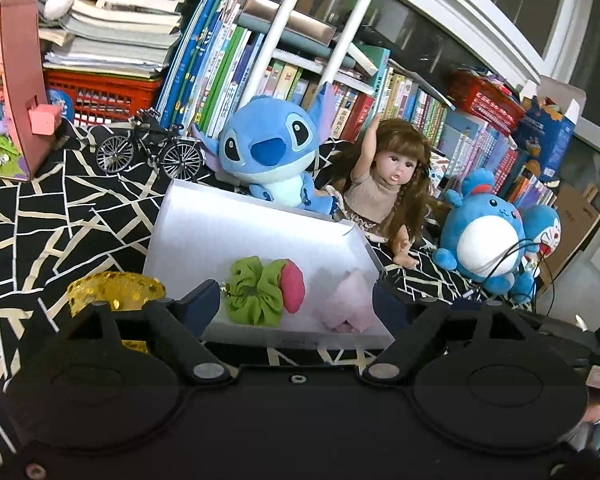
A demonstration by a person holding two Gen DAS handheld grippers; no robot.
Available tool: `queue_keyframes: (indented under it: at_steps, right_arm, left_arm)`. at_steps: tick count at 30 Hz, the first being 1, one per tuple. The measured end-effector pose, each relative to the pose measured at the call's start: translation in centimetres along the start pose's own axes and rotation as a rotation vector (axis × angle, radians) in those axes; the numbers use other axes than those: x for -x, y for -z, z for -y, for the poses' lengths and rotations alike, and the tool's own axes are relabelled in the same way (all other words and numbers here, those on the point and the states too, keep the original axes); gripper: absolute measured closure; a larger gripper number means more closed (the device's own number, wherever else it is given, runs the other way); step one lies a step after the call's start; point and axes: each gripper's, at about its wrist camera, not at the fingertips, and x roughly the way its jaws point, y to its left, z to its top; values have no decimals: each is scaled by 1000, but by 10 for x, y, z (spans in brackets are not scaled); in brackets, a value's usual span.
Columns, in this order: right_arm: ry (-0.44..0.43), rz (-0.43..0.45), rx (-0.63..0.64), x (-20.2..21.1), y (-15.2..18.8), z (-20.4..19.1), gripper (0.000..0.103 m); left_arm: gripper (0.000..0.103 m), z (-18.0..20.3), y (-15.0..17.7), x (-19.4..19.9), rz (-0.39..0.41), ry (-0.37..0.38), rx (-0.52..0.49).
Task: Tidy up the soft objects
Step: 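Open both tools to drop the scrunchie and pink towel in the box, then move both open tools back from the box toward the pile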
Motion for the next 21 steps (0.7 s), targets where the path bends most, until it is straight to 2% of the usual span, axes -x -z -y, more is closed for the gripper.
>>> queue_keyframes:
  at_steps: [10, 21]
  right_arm:
    - [-12, 62, 34, 35, 32, -7, 0]
    - [67, 122, 135, 59, 71, -14, 0]
  left_arm:
    - [17, 11, 34, 26, 39, -60, -64]
    - [17, 11, 71, 39, 55, -141, -94]
